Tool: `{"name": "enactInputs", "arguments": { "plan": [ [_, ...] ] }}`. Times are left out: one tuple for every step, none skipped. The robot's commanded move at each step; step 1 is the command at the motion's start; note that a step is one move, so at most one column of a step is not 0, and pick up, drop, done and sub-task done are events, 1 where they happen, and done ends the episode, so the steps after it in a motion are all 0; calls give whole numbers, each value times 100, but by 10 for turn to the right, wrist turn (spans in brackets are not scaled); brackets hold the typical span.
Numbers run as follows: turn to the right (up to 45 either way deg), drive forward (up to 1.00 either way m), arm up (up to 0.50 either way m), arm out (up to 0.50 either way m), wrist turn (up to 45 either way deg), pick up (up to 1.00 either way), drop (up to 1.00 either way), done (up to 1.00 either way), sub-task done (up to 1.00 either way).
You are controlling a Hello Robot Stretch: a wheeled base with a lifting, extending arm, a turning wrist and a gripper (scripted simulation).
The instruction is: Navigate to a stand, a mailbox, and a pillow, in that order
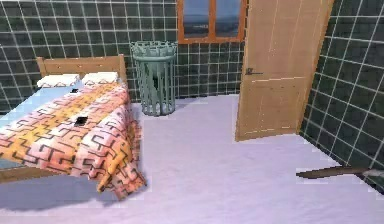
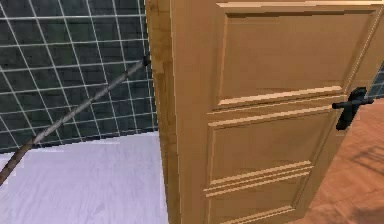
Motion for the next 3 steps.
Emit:
{"name": "enactInputs", "arguments": {
  "plan": [
    [0, 100, 0, 0, 0, 0, 0, 0, 0],
    [0, 100, 0, 0, 0, 0, 0, 0, 0],
    [0, 30, 0, 0, 0, 0, 0, 0, 0]
  ]
}}
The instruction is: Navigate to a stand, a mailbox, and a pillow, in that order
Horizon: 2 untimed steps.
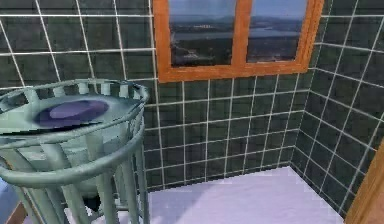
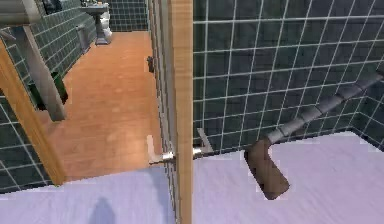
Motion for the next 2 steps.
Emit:
{"name": "enactInputs", "arguments": {
  "plan": [
    [270, 0, 0, 0, 0, 0, 0, 0, 0],
    [0, 65, 0, 0, 0, 0, 0, 0, 0]
  ]
}}
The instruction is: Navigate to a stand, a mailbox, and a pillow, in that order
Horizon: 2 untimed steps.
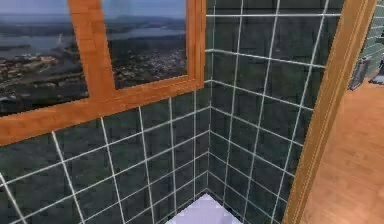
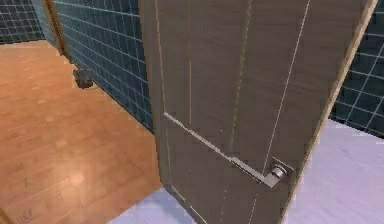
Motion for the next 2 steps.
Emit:
{"name": "enactInputs", "arguments": {
  "plan": [
    [450, 0, 0, 0, 0, 0, 0, 0, 0],
    [30, 0, 0, 0, 0, 0, 0, 0, 0]
  ]
}}
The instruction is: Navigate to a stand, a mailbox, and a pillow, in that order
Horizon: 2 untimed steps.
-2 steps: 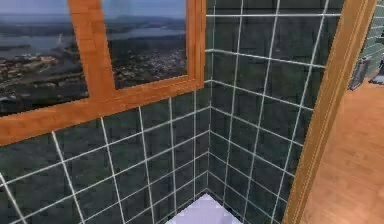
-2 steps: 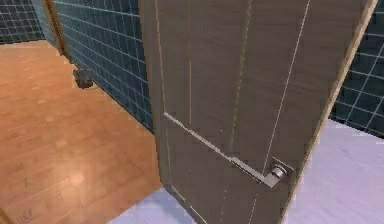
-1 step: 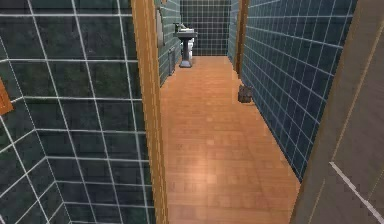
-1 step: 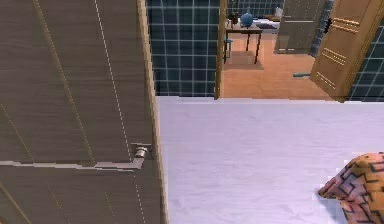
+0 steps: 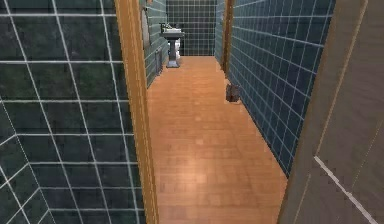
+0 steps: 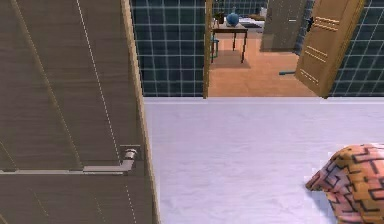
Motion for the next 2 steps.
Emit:
{"name": "enactInputs", "arguments": {
  "plan": [
    [0, 100, 0, 0, 0, 0, 0, 0, 0],
    [0, 35, 0, 0, 0, 0, 0, 0, 0]
  ]
}}
